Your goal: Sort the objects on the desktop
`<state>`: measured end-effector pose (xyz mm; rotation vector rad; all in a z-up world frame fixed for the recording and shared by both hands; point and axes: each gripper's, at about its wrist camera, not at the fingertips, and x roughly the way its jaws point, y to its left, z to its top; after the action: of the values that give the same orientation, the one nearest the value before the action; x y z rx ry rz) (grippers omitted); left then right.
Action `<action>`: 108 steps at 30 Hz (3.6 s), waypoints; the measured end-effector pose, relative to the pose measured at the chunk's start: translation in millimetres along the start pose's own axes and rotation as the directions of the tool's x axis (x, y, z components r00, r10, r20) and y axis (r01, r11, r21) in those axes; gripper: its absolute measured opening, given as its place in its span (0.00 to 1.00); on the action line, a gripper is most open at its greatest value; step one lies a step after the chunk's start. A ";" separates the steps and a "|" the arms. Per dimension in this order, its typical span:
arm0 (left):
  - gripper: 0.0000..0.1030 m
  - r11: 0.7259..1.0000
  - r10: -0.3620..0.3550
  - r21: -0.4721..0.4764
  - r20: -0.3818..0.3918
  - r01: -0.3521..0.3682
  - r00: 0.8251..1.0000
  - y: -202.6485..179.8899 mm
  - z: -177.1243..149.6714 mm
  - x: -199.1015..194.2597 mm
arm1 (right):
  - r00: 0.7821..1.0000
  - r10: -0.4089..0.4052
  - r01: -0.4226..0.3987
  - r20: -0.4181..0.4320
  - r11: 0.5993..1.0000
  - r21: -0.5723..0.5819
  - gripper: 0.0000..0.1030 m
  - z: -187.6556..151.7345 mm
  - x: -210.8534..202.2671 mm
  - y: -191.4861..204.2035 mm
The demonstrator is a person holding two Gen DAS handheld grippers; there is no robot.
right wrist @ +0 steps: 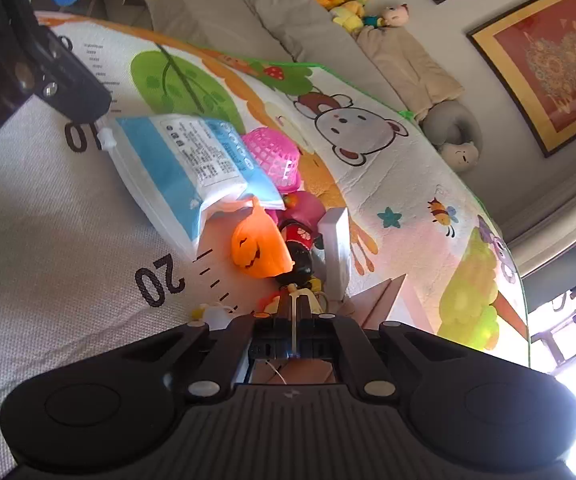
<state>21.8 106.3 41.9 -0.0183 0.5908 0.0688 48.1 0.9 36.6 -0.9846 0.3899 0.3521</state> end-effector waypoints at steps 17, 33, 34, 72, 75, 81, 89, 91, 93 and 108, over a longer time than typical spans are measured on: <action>1.00 0.997 -0.077 -0.035 -0.086 0.075 0.993 -21.0 -29.1 15.5 | 1.000 -0.023 0.017 -0.020 0.969 -0.246 0.39 -14.0 13.6 21.8; 1.00 0.987 -0.090 -0.143 -0.076 0.078 0.993 -7.1 -31.5 13.7 | 0.994 0.081 -0.088 0.077 0.991 0.096 0.16 0.3 -54.0 -37.3; 1.00 0.986 -0.089 -0.144 -0.075 0.078 0.993 -7.0 -31.4 13.5 | 0.985 0.152 -0.167 0.082 0.962 0.215 0.16 -5.6 -70.6 -58.2; 0.42 0.953 -0.130 0.260 -0.112 0.155 0.985 -135.2 -6.0 41.0 | 0.965 0.259 -0.162 0.040 0.472 0.866 1.00 -221.6 -109.0 -72.5; 0.42 0.943 -0.168 0.271 -0.120 0.195 0.978 -133.2 -19.2 22.9 | 0.960 0.275 -0.173 0.043 0.467 0.867 1.00 -221.0 -109.1 -75.4; 0.43 0.904 -0.306 0.250 -0.188 0.347 0.933 -126.6 -38.5 -10.1 | 0.957 0.286 -0.220 0.058 0.580 0.784 1.00 -205.1 -109.5 -76.9; 0.68 0.904 -0.286 0.279 -0.171 0.324 0.943 -127.3 -42.4 -17.2 | 0.917 0.396 -0.300 0.047 0.607 0.736 0.72 -182.1 -94.9 -92.7; 0.70 0.904 -0.281 0.282 -0.171 0.320 0.944 -127.2 -42.1 -16.5 | 0.915 0.400 -0.306 0.052 0.606 0.734 0.72 -180.6 -98.7 -100.5; 0.71 0.906 -0.277 0.281 -0.173 0.317 0.945 -127.4 -41.6 -13.7 | 0.924 0.379 -0.300 0.058 0.620 0.725 0.72 -179.3 -107.2 -109.2; 0.89 0.902 -0.290 0.281 -0.169 0.328 0.942 -132.5 -45.2 -8.4 | 0.942 0.334 -0.259 0.025 0.680 0.686 0.77 -200.9 -96.3 -115.1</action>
<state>-1.0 -28.1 8.7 0.1865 0.7109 -0.3378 -15.4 -239.8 66.4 -0.1970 0.7211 0.4098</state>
